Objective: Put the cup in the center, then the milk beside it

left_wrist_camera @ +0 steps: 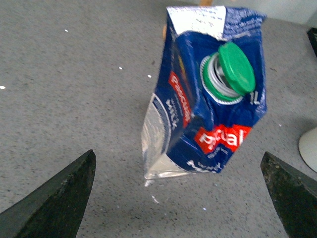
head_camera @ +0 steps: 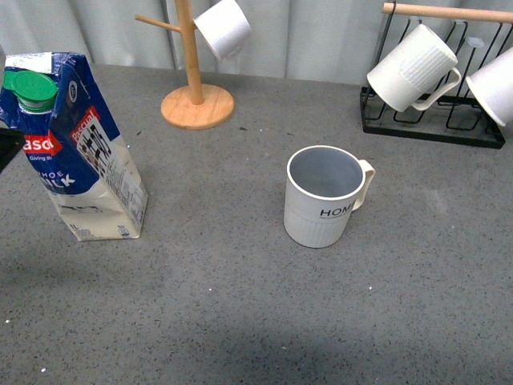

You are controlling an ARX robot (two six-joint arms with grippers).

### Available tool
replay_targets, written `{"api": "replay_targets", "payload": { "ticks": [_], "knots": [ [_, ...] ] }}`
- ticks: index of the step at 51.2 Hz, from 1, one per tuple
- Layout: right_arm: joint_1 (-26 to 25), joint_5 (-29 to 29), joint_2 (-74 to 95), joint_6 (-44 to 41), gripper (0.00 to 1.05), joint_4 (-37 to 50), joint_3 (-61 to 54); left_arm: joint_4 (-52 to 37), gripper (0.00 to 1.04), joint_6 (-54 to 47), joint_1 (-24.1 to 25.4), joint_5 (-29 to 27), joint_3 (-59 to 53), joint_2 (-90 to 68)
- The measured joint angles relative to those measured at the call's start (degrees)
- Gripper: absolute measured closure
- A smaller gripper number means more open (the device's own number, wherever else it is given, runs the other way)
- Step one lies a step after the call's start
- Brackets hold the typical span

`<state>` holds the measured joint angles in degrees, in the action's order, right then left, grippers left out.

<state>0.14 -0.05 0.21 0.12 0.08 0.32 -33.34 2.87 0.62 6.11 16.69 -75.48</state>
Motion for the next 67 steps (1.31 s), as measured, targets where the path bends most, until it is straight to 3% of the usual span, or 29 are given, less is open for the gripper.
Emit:
{"api": "replay_targets", "payload": {
  "ticks": [67],
  "knots": [
    [0.00, 0.00, 0.00, 0.02, 0.09, 0.00, 0.00, -4.07, 0.07, 1.25, -1.77, -2.62, 8.87, -18.49]
  ]
}}
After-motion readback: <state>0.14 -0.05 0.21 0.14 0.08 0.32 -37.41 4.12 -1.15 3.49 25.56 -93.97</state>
